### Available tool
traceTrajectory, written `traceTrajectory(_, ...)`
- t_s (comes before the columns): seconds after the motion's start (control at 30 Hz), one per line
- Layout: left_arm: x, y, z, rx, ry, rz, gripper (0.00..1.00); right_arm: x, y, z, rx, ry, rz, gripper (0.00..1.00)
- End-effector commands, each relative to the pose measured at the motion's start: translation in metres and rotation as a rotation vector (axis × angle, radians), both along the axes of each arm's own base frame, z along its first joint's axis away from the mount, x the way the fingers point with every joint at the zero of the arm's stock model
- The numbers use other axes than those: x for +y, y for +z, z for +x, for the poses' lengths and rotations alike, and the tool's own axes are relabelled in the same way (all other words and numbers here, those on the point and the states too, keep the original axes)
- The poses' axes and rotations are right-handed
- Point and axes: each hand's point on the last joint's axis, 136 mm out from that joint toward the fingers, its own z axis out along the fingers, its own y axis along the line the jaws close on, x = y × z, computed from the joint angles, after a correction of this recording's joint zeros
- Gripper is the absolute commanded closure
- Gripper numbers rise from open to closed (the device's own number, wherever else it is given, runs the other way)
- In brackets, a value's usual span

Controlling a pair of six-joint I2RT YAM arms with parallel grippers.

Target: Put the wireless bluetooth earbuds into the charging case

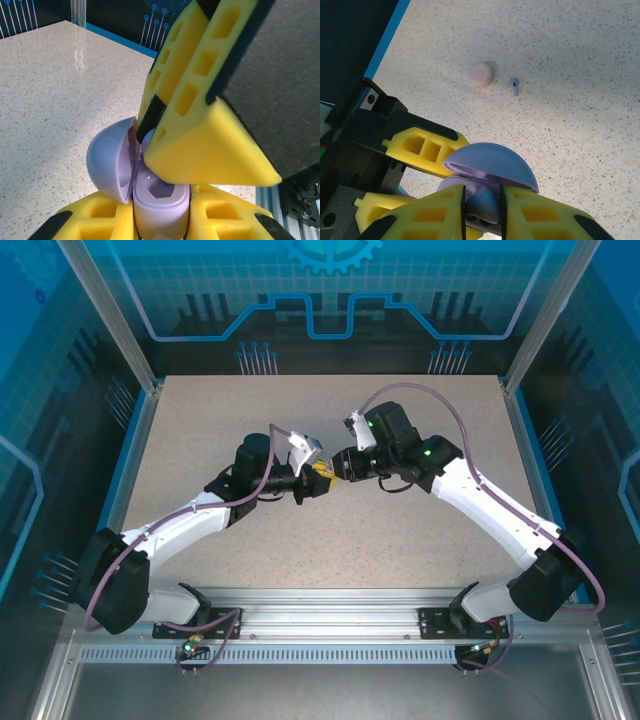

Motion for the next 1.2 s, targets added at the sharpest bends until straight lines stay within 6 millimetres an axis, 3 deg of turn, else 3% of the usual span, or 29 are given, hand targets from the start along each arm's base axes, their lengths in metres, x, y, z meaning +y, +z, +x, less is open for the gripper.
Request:
traceTrajectory(0.0, -0.005, 0.018, -0.004, -0.054, -0.028, -0.036, 0.84, -0.004, 0.009, 0.000, -0.020, -0.006, 0.007, 0.79)
traceTrajectory(0.27, -0.004, 0.012, -0.006, -0.053, -0.034, -0.026, 0.84, -0.018, 0.030, -0.003, -0.074, -0.030, 0.047, 0.81)
traceTrajectory(0.6, -0.002, 0.012, -0.009, -0.071, -0.039, -0.015, 0.84, -0.035, 0.038, -0.006, -0.095, -0.054, 0.064, 0.81)
traceTrajectory(0.73, -0.004, 0.018, -0.012, -0.080, -0.056, -0.047, 0.84, -0.032, 0.040, -0.008, -0.093, -0.037, 0.094, 0.82)
traceTrajectory(1.17, -0.009, 0.037, -0.016, -0.126, -0.083, -0.169, 0.84, -0.031, 0.070, -0.018, -0.243, -0.006, 0.223, 0.83)
